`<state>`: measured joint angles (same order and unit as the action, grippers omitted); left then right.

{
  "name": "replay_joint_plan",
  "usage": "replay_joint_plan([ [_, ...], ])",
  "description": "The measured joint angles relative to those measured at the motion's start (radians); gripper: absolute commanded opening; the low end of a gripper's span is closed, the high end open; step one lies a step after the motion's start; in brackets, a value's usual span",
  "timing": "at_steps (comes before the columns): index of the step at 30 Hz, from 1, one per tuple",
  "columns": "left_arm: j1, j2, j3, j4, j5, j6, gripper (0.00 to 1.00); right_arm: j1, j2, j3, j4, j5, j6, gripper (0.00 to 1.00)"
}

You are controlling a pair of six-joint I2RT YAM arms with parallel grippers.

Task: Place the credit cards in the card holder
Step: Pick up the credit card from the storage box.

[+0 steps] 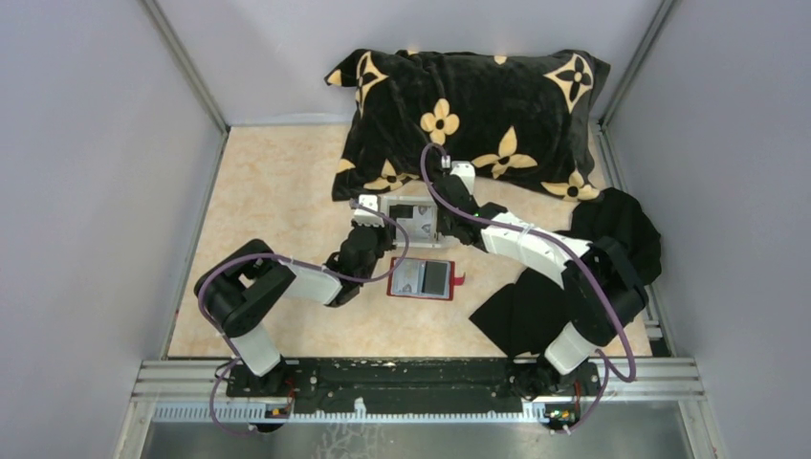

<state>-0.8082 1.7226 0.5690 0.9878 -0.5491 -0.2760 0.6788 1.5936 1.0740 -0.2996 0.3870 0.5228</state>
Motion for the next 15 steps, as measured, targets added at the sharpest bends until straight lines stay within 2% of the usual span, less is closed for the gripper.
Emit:
replay_joint_plan([
  [3, 0.000, 0.001, 0.018, -0.031, 0.000, -0.010, 0.01, -0.001, -0.014, 0.000, 0.000, -0.013, 0.000, 0.00],
  [9, 0.001, 0.001, 0.043, -0.089, 0.005, -0.042, 0.27, -0.004, -0.025, -0.002, 0.013, -0.051, 0.000, 0.00],
  [15, 0.001, -0.004, 0.080, -0.156, 0.021, -0.065, 0.48, -0.037, -0.056, -0.020, 0.054, -0.094, 0.001, 0.00],
])
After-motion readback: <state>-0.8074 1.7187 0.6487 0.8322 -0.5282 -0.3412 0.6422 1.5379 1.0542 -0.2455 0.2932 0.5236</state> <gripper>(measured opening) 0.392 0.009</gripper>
